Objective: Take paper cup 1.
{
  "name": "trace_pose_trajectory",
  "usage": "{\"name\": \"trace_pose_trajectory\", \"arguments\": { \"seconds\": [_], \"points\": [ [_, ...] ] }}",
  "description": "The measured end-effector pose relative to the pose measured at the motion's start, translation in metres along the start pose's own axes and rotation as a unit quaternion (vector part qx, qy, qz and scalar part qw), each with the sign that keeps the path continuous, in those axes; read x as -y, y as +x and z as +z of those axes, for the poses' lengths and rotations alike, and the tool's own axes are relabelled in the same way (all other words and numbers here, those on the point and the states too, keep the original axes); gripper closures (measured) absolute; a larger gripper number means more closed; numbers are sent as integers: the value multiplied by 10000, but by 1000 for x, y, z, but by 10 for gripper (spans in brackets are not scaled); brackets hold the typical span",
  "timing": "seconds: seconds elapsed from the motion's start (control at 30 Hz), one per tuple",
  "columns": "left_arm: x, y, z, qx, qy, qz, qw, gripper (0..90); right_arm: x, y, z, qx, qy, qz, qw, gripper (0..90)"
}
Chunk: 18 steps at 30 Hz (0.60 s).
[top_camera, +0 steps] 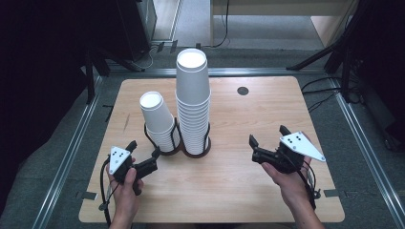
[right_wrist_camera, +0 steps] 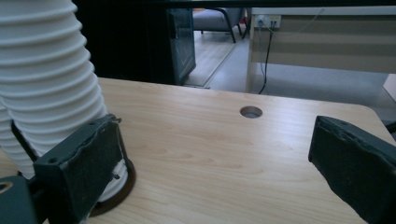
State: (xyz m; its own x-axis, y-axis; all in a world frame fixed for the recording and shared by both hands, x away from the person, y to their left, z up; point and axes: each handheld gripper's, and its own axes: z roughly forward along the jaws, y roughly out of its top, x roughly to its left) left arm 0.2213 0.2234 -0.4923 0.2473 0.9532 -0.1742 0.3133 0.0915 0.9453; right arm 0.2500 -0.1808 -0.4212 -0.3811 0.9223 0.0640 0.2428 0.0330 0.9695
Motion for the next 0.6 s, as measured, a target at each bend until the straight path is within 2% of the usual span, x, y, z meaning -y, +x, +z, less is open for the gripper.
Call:
{"name": "trace_pose_trajectory", "arguments": {
  "seconds": [0.1,0.13,0.2,0.23,0.27,0.37,0.4,0.5,0.57,0.6],
  "points": [
    [-2,-8,3,101,6,20,9999,74,-7,6,2,-72,-28,-6,10000,12],
    [-3,-12,5,130,16,52,9999,74,-11,8,3,-145,-57,26,9999,11],
    [-7,-24,10,226,20,129,9997,74,-26,16,4,-415,-89,264,9987,4],
    [-7,-24,10,226,20,129,9997,74,-26,16,4,-415,-89,264,9987,4],
    [-9,-33,14,222,40,196,9996,74,-35,23,6,-538,-149,291,9980,2],
    [-12,-40,18,198,72,210,9996,74,-43,29,8,-567,-210,267,9978,1],
    [-14,-45,22,209,91,227,9995,74,-52,35,11,-575,-273,169,9978,1],
    [-16,-53,27,281,94,250,9992,73,-60,42,15,-652,-319,164,9972,0],
    [-17,-55,28,306,103,284,9991,34,-64,45,16,-662,-335,143,9971,1],
    [-19,-59,30,504,55,297,9983,21,-70,52,19,-733,-363,143,9965,0]
  ]
}}
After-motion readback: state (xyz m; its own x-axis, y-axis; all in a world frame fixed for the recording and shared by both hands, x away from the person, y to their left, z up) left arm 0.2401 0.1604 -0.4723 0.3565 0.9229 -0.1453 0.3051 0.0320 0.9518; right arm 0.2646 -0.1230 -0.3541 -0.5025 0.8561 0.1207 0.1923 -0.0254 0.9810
